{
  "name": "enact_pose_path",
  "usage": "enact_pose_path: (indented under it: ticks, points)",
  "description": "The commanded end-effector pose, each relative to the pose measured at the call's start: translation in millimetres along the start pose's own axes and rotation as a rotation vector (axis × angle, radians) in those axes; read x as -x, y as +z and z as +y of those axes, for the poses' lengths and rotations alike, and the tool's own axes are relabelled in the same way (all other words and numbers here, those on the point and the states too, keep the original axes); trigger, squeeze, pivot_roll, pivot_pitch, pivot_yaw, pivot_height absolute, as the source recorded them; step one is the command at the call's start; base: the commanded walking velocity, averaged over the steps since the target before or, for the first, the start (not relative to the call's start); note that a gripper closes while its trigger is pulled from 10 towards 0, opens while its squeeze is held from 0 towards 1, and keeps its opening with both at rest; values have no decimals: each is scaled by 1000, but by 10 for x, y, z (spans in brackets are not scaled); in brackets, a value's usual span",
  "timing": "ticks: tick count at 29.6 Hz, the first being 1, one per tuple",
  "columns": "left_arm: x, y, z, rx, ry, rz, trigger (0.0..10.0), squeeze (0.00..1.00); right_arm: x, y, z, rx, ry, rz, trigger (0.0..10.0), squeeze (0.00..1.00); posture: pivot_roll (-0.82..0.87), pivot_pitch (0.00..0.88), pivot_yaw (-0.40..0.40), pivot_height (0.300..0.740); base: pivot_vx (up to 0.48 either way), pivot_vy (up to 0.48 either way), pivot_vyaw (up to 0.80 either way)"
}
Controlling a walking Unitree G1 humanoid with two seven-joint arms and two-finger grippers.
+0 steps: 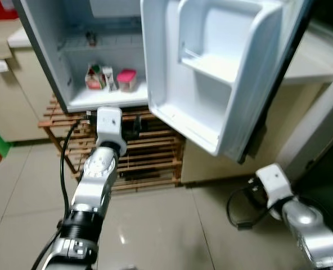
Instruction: Restocking fridge
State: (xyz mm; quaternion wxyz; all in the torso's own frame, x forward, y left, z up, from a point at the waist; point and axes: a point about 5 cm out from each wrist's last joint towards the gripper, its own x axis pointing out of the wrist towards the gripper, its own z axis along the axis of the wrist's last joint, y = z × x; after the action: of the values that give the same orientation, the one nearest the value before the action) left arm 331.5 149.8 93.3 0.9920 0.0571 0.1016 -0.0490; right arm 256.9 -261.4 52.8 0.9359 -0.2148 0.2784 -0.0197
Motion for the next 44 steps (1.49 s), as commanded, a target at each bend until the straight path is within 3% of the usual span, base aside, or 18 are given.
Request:
enact_pose_path:
  ticks: [1,5,7,8,10,14,15,17,18,22,27,32,38,40,41,42,43,44]
  points:
    - [41,-416,-61,-43,-56,219,10000,0,-22,41,-302,-5,-192,-11,10000,0,-131,0,33,740,0,0,0]
    - [223,-990,-185,-136,-215,496,10000,0,-24,200,-634,6,-405,-67,10000,0,-123,0,36,740,0,0,0]
    - [260,-1085,-197,-176,-241,534,10000,0,-14,310,-723,5,-457,-109,10000,0,-123,0,36,740,0,0,0]
    - [299,-1180,-169,-235,-252,572,10000,0,32,568,-904,12,-557,-210,10000,0,-123,0,36,740,0,0,0]
    - [313,-1216,-129,-252,-248,588,10000,0,76,838,-1026,15,-626,-311,10000,0,-131,0,45,740,0,0,0]
    - [360,-1300,-115,-285,-263,616,10000,0,117,1250,-1059,-3,-650,-472,10000,0,-145,0,55,740,0,0,0]
    - [388,-1346,-113,-311,-270,632,10000,0,96,1487,-969,-13,-587,-546,10000,0,-149,0,53,740,0,0,0]
    - [397,-1361,-113,-314,-271,639,10000,0,87,1575,-920,-21,-554,-577,10000,0,-149,0,53,740,0,0,0]
    - [408,-1387,-128,-296,-272,646,10000,0,45,1773,-708,-54,-428,-648,10000,0,-145,0,46,740,0,0,0]
    - [411,-1397,-141,-285,-276,648,10000,0,14,1877,-550,-93,-332,-684,10000,0,-145,0,46,740,0,0,0]
    - [421,-1424,-156,-251,-234,631,10000,0,-33,2034,-160,-257,-113,-723,10000,0,-124,0,33,740,0,0,0]
    - [495,-1519,-127,-178,-201,685,10000,0,28,2192,124,-297,32,-777,10000,0,-112,0,29,740,0,0,0]
    - [553,-1585,-98,-202,-214,718,10000,0,122,2322,310,-335,138,-819,10000,0,-104,0,26,740,0,0,0]
    - [601,-1643,-165,-197,-210,737,10000,0,435,2437,771,-360,498,-855,10000,0,-95,0,18,740,0,0,0]
    - [601,-1643,-165,-197,-210,737,10000,0,435,2437,771,-360,498,-855,10000,0,-95,0,18,740,0,0,0]
    - [617,-1664,-229,-186,-206,743,10000,0,597,2387,968,-353,702,-835,10000,0,-95,0,18,740,0,0,0]
    - [617,-1664,-229,-186,-206,743,10000,0,597,2387,968,-353,702,-835,10000,0,-95,0,18,740,0,0,0]
    - [636,-1685,-305,-173,-204,750,10000,0,699,2301,1061,-351,832,-808,10000,0,-94,0,8,740,0,0,0]
